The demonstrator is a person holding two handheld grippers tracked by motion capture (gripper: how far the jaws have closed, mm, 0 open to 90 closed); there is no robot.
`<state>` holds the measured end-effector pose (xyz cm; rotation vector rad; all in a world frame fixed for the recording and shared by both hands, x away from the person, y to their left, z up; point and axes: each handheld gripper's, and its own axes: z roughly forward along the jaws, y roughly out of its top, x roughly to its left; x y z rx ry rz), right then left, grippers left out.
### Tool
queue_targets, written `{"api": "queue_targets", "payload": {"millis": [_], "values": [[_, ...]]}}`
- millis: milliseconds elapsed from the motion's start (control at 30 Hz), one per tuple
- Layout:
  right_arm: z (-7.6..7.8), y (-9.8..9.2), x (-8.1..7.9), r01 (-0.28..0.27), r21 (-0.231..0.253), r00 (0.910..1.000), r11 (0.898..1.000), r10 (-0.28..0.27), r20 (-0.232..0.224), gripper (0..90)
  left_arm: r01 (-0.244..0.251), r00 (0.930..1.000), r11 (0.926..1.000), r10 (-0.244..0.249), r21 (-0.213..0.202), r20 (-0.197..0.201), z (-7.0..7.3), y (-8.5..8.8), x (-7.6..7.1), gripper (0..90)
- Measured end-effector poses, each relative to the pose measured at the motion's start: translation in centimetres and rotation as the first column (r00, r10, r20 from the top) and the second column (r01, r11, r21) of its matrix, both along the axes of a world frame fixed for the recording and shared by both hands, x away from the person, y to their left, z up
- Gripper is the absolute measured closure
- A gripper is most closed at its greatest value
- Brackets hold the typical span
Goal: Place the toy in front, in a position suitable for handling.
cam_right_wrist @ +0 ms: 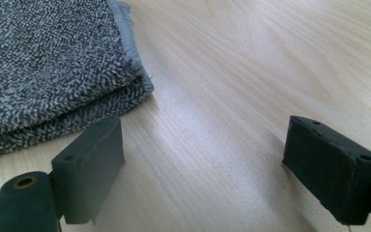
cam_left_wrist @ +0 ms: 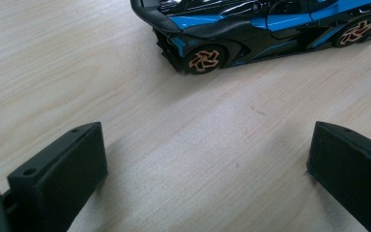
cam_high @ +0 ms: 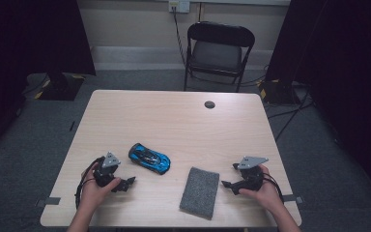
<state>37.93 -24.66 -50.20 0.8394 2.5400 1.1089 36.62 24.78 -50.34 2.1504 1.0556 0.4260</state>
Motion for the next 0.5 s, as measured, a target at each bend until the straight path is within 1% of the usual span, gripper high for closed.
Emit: {"api": "queue_targets", "payload": {"millis": [300,500], "values": [[0.00,-0.01,0.02,0.001,0.000,1.0000,1.000,-0.001,-0.001,13.1,0.004,1.0000,1.0000,-0.004,0.001,0.000,0.00,0.04,0.01,0.0],[0.02,-0.02,0.00,0.020,0.004,0.9998,1.000,-0.020,-0.004,13.5,0.004,1.0000,1.0000,-0.004,0.001,0.000,0.00,0.04,0.01,0.0]]}}
